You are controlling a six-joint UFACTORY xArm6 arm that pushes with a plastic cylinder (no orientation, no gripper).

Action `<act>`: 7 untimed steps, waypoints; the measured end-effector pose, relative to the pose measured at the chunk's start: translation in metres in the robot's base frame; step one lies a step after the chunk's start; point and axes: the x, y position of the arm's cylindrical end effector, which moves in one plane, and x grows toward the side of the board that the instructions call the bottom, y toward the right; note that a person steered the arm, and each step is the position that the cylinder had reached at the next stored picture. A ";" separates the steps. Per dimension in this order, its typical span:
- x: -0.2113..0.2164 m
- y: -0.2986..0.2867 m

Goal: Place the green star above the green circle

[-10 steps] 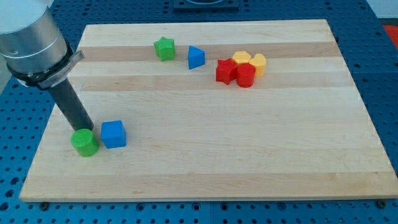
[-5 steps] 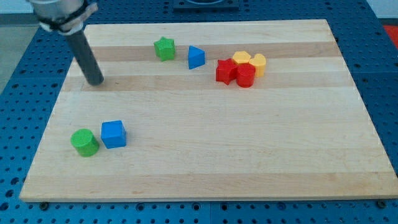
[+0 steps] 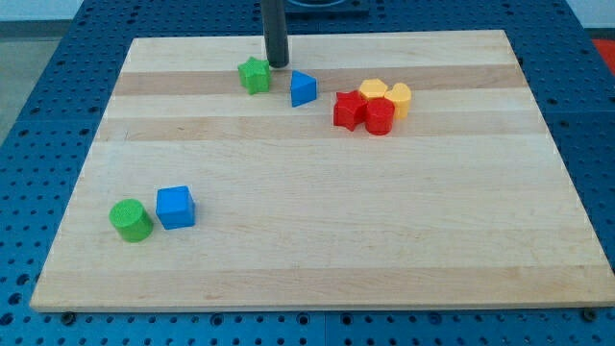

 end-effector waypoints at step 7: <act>0.152 -0.114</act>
